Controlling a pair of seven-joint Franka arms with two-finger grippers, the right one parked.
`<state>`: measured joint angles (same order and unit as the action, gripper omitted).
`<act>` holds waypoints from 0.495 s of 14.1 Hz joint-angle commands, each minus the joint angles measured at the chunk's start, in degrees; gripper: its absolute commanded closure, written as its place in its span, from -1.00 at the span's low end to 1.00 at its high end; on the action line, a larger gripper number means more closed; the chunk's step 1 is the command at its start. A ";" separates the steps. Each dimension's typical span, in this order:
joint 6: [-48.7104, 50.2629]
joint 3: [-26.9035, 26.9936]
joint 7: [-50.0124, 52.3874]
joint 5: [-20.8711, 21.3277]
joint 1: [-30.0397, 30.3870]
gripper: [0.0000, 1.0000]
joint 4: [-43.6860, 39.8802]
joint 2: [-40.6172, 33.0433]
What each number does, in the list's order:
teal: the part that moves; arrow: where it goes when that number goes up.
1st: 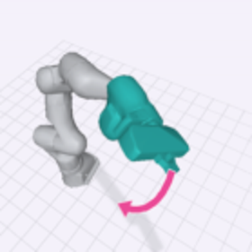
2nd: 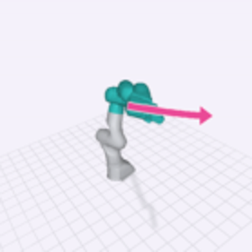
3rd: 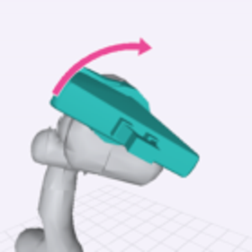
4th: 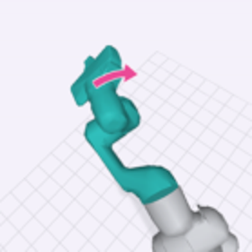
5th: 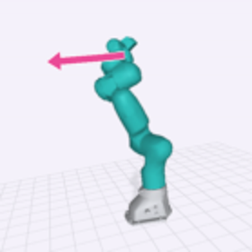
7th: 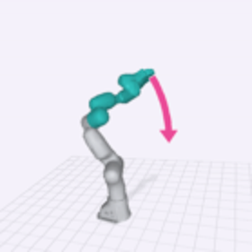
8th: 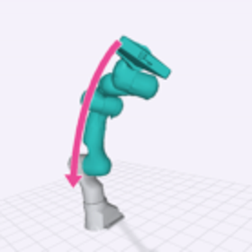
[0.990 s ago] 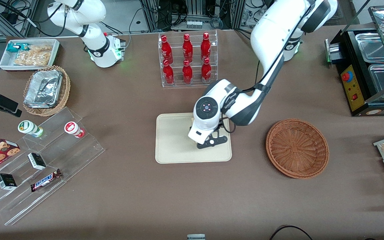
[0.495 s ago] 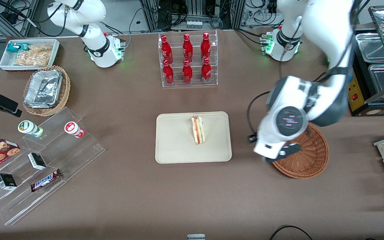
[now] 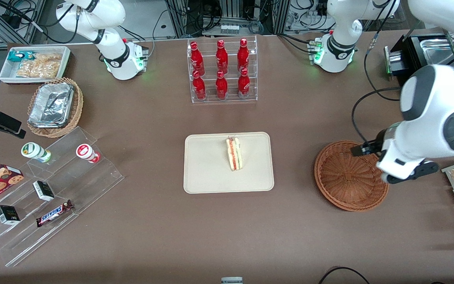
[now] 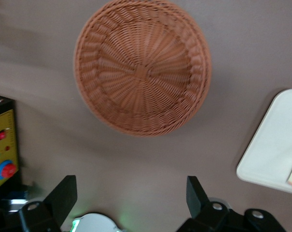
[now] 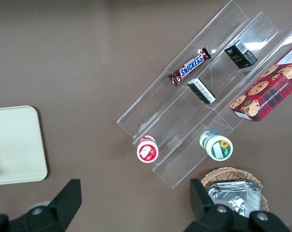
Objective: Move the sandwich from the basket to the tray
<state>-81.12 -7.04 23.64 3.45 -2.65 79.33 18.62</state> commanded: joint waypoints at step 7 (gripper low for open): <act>-0.09 -7.11 -11.96 -0.46 9.95 -0.99 11.09 -16.85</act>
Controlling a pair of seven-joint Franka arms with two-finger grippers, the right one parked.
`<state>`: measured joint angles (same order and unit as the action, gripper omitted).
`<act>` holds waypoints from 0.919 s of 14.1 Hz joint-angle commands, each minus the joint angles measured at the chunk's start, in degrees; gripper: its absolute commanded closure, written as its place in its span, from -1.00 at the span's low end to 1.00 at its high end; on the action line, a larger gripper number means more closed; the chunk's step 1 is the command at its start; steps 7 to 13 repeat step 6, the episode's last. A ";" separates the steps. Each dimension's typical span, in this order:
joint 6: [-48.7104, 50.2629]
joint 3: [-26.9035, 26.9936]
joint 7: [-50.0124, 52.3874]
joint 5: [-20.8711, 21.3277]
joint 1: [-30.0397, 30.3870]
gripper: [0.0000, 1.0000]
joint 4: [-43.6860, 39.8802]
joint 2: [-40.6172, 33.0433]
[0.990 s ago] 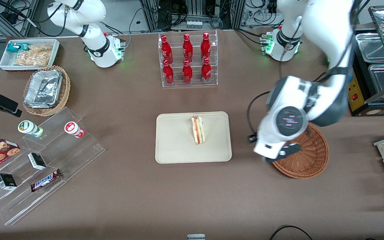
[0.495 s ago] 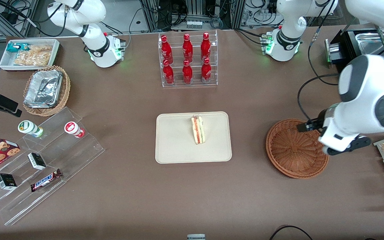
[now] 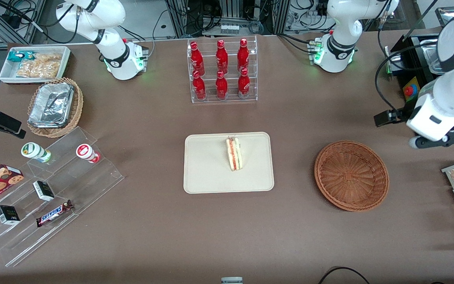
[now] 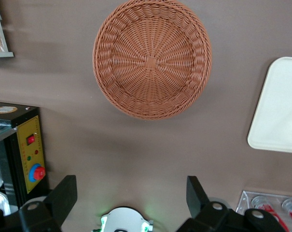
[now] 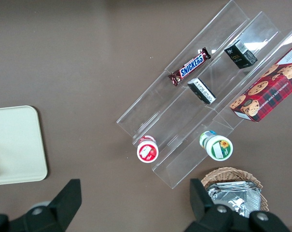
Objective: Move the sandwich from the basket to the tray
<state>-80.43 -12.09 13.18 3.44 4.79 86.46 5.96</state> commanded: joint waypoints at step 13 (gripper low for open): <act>-3.24 -2.15 -1.05 -0.36 2.41 -0.99 8.46 -8.33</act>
